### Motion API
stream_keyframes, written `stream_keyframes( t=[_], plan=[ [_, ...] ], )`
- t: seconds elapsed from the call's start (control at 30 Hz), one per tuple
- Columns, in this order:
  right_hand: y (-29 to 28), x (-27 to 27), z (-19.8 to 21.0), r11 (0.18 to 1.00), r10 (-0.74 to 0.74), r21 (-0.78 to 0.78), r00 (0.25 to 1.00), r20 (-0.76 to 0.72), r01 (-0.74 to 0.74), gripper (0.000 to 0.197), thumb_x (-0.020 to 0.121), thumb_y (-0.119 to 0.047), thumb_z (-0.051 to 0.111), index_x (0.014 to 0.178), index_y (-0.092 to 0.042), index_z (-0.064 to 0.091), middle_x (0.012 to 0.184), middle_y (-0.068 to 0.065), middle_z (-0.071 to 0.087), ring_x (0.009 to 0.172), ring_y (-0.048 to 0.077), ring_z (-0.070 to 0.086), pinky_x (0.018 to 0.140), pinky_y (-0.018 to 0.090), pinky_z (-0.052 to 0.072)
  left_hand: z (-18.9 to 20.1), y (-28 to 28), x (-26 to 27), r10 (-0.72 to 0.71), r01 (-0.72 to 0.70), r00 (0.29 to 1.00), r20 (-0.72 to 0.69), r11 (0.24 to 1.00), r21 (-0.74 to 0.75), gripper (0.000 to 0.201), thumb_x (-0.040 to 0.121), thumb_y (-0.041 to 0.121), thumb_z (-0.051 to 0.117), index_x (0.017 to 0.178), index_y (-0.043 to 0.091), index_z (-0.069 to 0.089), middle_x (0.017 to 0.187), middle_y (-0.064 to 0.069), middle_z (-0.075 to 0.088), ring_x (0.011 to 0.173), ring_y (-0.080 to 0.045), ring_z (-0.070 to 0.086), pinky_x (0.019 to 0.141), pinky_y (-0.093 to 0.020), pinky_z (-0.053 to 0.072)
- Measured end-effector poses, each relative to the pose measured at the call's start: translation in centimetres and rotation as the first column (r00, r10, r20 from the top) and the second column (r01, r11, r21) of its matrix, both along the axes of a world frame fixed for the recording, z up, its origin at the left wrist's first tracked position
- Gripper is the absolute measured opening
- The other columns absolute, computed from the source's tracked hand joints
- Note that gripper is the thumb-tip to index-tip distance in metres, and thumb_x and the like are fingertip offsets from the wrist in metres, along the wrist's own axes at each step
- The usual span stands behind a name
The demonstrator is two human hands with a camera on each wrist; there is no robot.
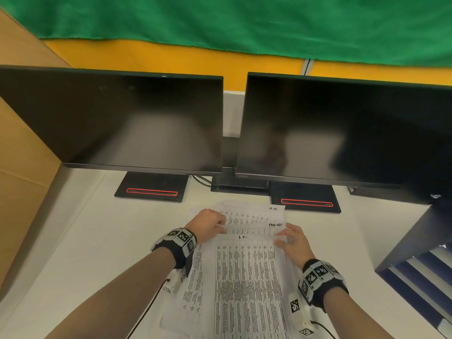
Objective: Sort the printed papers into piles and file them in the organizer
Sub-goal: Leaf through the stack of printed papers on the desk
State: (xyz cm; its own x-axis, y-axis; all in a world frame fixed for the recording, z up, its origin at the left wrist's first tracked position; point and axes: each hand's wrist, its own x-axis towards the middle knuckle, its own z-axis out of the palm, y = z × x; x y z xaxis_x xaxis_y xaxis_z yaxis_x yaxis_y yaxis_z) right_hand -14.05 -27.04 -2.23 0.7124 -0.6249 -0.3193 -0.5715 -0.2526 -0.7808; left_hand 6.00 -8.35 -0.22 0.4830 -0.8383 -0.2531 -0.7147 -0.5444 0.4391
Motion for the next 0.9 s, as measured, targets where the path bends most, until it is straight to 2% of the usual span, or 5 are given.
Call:
stream_keyframes(
  t=[0.2, 0.33, 0.57, 0.7, 0.9],
  plan=[
    [0.2, -0.5, 0.0, 0.995, -0.043, -0.085, 0.996, 0.08, 0.05, 0.012, 0.08, -0.008, 0.065, 0.088, -0.017, 0.066, 0.103, 0.006, 0.06, 0.083, 0.017, 0.052, 0.082, 0.026, 0.042, 0.3, 0.1, 0.1, 0.127, -0.139, 0.985, -0.117, 0.986, -0.094, 0.041, 0.08, 0.03, 0.071, 0.062, 0.023, 0.035, 0.065, 0.007, 0.041, 0.059, -0.008, 0.035, 0.054, -0.02, 0.028],
    [0.6, -0.9, -0.2, 0.991, -0.078, -0.102, 0.991, 0.105, 0.089, 0.013, 0.08, -0.008, 0.067, 0.086, -0.019, 0.068, 0.094, 0.009, 0.061, 0.073, 0.01, 0.05, 0.065, 0.012, 0.035, 0.8, 0.4, 0.5, 0.139, -0.16, 0.972, -0.187, 0.981, -0.106, 0.047, 0.081, 0.035, 0.071, 0.059, 0.02, 0.031, 0.06, 0.004, 0.036, 0.056, -0.01, 0.031, 0.054, -0.024, 0.025],
    [0.6, -2.0, 0.4, 0.991, 0.034, -0.129, 0.989, 0.144, -0.015, 0.016, 0.08, -0.004, 0.068, 0.078, -0.018, 0.074, 0.074, -0.006, 0.064, 0.069, 0.005, 0.052, 0.061, 0.011, 0.037, 1.3, 1.7, 3.1, 0.193, -0.233, 0.909, -0.37, 0.97, -0.064, 0.017, 0.094, 0.027, 0.054, 0.088, 0.016, 0.065, 0.095, -0.003, 0.063, 0.094, -0.018, 0.056, 0.086, -0.028, 0.041],
    [0.1, -2.2, 0.7, 0.986, 0.082, -0.155, 0.985, 0.15, -0.059, 0.018, 0.079, -0.001, 0.068, 0.076, -0.018, 0.074, 0.073, -0.005, 0.065, 0.067, 0.008, 0.052, 0.062, 0.01, 0.04, 2.2, 2.0, 3.7, 0.232, -0.231, 0.887, -0.398, 0.972, 0.053, 0.03, 0.099, 0.026, 0.043, 0.115, 0.007, 0.061, 0.106, -0.004, 0.058, 0.095, -0.017, 0.053, 0.072, -0.022, 0.044],
    [0.0, -2.3, 0.4, 0.987, 0.11, -0.13, 0.983, 0.15, -0.091, 0.019, 0.078, 0.0, 0.069, 0.075, -0.017, 0.075, 0.073, -0.005, 0.067, 0.067, 0.01, 0.054, 0.065, 0.013, 0.04, 1.8, 2.1, 4.1, 0.228, -0.214, 0.873, -0.431, 0.974, 0.081, 0.018, 0.096, 0.019, 0.048, 0.107, 0.021, 0.061, 0.112, -0.001, 0.055, 0.099, -0.018, 0.054, 0.071, -0.023, 0.048]
  ],
)
